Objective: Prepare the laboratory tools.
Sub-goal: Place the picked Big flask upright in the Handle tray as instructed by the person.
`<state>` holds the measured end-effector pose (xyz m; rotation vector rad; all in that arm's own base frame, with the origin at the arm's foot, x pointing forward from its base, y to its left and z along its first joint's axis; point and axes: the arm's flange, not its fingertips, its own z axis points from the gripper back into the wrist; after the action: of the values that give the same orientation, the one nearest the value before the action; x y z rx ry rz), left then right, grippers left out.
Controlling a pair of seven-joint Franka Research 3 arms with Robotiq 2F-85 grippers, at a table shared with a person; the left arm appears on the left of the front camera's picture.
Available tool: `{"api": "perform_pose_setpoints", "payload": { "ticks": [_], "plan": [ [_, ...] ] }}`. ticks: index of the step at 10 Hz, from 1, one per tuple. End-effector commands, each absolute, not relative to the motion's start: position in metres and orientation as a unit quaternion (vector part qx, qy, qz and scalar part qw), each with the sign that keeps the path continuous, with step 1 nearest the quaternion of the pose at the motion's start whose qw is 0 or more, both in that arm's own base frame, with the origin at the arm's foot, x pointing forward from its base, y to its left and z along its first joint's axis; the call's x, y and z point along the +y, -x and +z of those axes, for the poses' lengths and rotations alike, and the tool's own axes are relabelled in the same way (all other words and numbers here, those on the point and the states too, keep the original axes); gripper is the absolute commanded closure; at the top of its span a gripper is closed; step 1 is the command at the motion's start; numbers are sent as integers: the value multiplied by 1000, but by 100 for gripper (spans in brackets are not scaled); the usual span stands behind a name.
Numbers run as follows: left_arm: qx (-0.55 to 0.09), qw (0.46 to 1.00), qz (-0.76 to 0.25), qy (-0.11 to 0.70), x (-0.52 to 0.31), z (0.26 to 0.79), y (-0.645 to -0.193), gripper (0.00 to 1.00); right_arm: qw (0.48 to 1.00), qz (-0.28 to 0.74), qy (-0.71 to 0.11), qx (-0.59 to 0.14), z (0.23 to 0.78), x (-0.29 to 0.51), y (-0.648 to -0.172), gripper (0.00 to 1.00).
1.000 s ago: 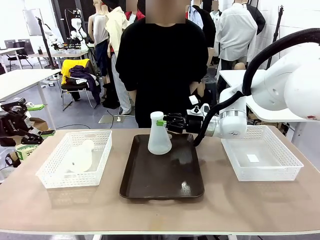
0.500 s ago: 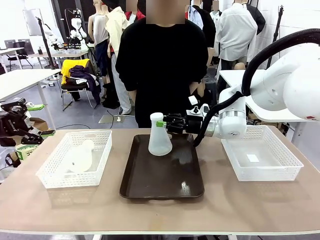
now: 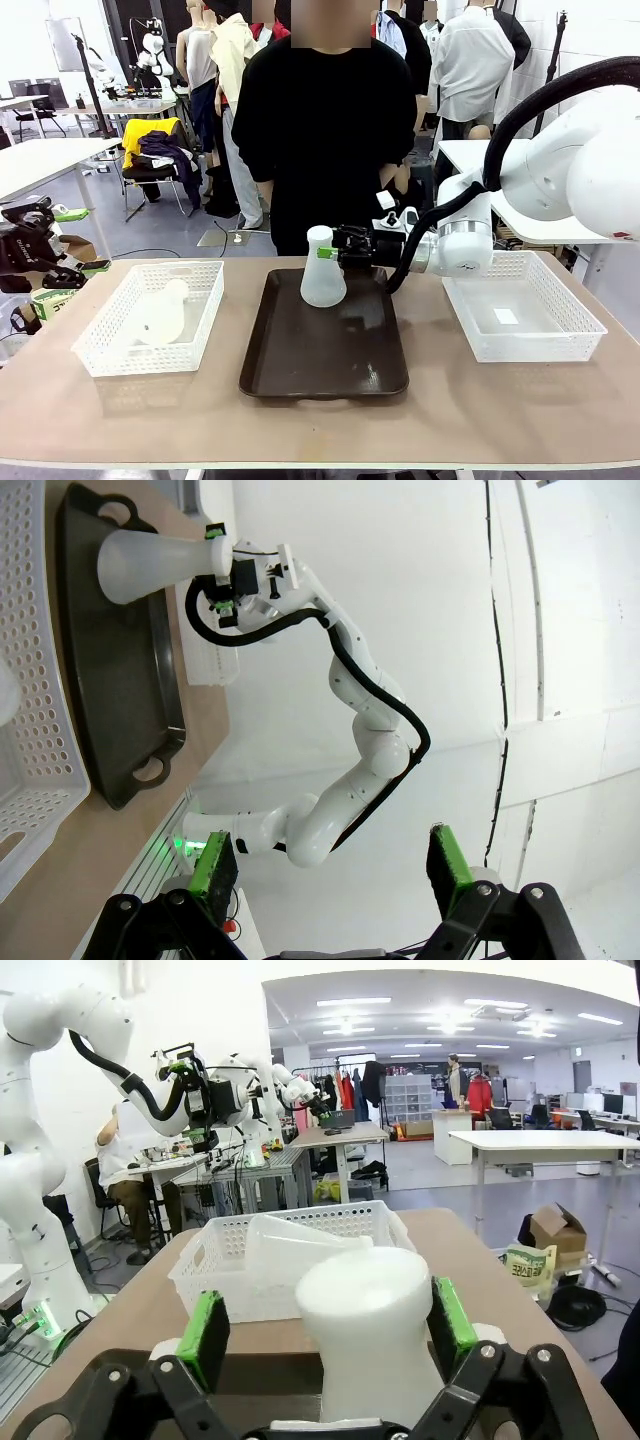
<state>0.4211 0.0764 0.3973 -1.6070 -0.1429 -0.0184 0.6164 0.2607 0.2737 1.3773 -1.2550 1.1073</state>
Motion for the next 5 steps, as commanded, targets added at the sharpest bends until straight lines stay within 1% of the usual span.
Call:
{"api": "perform_pose_setpoints", "payload": {
  "ticks": [1, 5],
  "plan": [
    [-68, 694, -8, 717, 77, 399, -421, 0, 488, 458, -558, -491, 280, 256, -612, 0],
    [-68, 694, -8, 717, 77, 399, -421, 0, 503, 452, -547, -493, 285, 246, -606, 0]
  ]
}}
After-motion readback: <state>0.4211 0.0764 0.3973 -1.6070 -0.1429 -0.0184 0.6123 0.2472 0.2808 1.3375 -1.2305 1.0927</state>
